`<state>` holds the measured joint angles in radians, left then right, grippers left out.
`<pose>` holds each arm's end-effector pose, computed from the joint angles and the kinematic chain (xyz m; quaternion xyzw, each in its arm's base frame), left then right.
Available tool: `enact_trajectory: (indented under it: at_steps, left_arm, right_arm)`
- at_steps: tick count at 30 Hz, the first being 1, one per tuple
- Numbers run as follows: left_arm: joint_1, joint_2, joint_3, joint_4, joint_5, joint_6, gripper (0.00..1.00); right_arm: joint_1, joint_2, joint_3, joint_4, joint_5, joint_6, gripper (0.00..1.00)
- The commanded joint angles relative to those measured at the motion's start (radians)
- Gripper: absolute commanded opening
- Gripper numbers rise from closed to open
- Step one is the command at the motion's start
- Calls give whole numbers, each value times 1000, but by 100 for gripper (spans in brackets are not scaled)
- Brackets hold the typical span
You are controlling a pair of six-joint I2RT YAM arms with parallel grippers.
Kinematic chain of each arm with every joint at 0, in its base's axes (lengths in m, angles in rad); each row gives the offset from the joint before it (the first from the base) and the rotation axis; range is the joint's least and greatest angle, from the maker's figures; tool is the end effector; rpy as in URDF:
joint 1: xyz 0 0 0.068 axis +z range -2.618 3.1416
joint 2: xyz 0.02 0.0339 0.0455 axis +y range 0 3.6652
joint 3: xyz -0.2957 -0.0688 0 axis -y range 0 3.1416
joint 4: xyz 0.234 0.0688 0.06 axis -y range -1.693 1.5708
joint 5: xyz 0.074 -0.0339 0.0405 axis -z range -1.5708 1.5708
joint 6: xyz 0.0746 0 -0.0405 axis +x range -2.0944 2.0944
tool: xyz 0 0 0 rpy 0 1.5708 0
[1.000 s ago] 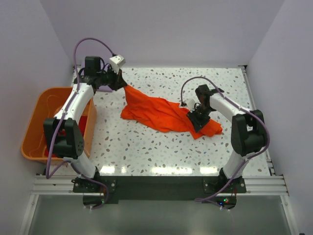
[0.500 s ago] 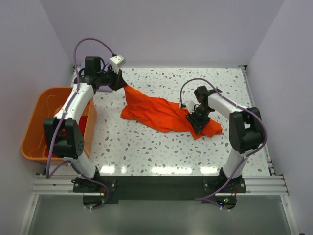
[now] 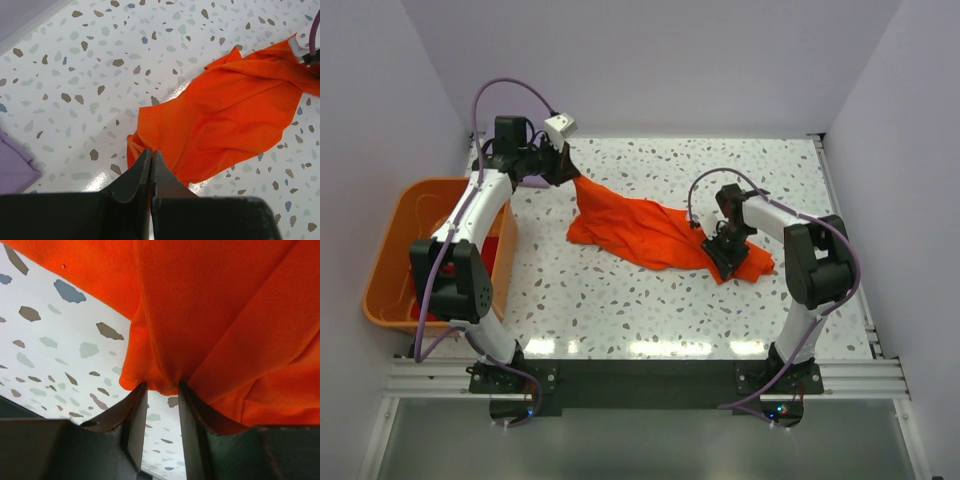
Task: Fold and stack the t-shirts
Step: Flatten the tshirt out
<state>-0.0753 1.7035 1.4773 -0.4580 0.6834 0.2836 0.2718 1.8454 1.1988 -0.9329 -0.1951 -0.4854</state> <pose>0.3981 -0.0773 0.3293 0.2933 0.8118 -0.2590 0.4334 0.3061 0.1003 0.1579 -0.3675 0.9249 0.0973 0.0061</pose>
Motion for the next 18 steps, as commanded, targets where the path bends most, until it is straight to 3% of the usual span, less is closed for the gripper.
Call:
enact_trajectory:
  at_steps: [1, 4, 8, 18]
  left_arm:
    - [-1, -5, 34, 5, 15, 25, 0]
    - [-1, -5, 37, 1, 13, 28, 0]
    - [-1, -7, 41, -5, 10, 35, 0]
    - [34, -8, 136, -4, 13, -1, 0]
  right_arm:
    - [-3, 6, -15, 66, 26, 16, 35]
    - [-2, -3, -18, 75, 36, 15, 15]
    - [-3, -54, 11, 43, 37, 14, 1]
    - [-8, -228, 345, -249, 19, -34, 0]
